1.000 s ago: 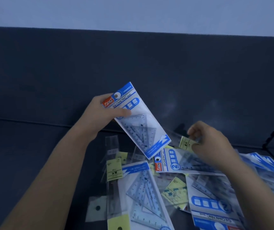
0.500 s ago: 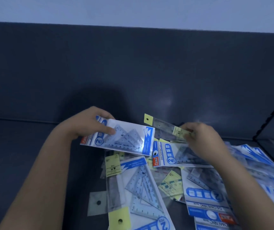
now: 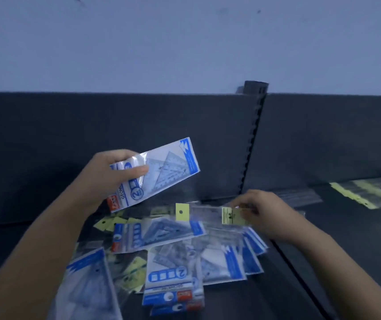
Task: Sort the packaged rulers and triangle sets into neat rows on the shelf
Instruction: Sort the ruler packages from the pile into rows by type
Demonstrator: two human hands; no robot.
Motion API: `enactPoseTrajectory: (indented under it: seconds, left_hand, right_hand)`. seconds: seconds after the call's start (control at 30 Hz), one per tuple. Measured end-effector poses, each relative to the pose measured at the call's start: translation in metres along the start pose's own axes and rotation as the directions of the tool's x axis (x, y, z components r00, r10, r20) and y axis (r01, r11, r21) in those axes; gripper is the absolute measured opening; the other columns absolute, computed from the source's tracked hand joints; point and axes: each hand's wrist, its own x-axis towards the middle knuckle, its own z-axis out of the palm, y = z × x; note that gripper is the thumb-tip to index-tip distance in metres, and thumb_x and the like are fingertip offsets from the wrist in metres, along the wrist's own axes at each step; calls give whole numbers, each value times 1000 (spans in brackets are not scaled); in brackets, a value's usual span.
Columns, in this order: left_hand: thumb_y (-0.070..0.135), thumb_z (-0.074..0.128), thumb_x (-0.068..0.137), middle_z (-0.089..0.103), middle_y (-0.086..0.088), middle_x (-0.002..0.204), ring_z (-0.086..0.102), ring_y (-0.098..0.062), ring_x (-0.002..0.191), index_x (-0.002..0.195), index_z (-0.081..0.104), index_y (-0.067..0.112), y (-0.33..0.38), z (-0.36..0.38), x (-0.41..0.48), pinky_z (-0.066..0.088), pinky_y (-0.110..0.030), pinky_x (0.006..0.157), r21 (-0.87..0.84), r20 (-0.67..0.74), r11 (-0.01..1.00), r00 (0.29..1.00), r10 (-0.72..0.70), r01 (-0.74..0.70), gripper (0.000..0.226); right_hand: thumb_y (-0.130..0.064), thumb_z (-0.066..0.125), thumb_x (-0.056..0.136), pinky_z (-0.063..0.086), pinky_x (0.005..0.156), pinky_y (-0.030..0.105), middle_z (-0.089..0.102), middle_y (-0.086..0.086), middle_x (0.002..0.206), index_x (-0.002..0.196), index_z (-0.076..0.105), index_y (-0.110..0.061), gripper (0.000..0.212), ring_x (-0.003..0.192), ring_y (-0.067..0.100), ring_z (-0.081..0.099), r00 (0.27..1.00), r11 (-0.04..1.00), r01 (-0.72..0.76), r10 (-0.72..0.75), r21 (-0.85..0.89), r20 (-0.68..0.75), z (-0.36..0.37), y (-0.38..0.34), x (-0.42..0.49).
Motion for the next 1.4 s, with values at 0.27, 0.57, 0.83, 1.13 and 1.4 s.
enactPoseTrajectory:
  seconds: [0.27, 0.57, 0.83, 1.13, 1.4]
  left_hand:
    - [11, 73, 83, 74, -19, 90, 72, -29, 76, 92, 72, 7, 31, 219, -12, 59, -35, 62, -53, 244, 991, 964, -105, 121, 11]
    - [8, 74, 81, 74, -10, 86, 70, -22, 73, 91, 70, 11, 25, 418, -5, 54, -31, 67, 51, 310, 944, 893, -325, 326, 10]
    - [8, 83, 66, 68, 7, 93, 63, -6, 76, 101, 67, 21, 21, 487, 45, 52, -23, 69, 556, 537, 830, 780, -323, -39, 41]
    - [22, 88, 62, 65, 14, 82, 61, -8, 72, 97, 63, 25, 46, 568, 97, 48, -26, 67, 680, 706, 653, 537, -461, -334, 42]
    - [26, 70, 85, 67, 10, 88, 60, -3, 76, 86, 67, 30, 63, 659, 110, 48, -21, 70, 528, 782, 783, 547, -297, -329, 5]
  right_hand:
    - [-2, 60, 83, 44, 64, 16, 64, -11, 76, 85, 68, -28, 28, 62, -1, 53, 998, 984, -42, 49, 172, -39, -65, 169, -98]
    - [-8, 67, 82, 44, 65, 12, 63, -11, 84, 87, 64, -30, 23, 70, 0, 55, 995, 978, -87, 76, 189, 66, -107, 320, -149]
    - [-4, 67, 81, 51, 66, 17, 67, -5, 81, 88, 70, -19, 17, 67, -1, 60, 984, 946, -142, 103, 292, 145, -120, 394, -142]
    - [-4, 68, 81, 42, 60, 10, 63, -23, 64, 85, 72, -20, 17, 59, -6, 55, 967, 943, -173, 108, 285, 231, -156, 463, -132]
    - [-2, 69, 80, 47, 64, 14, 69, -10, 76, 84, 73, -21, 20, 66, -1, 61, 972, 921, -154, 76, 357, 223, -193, 543, -141]
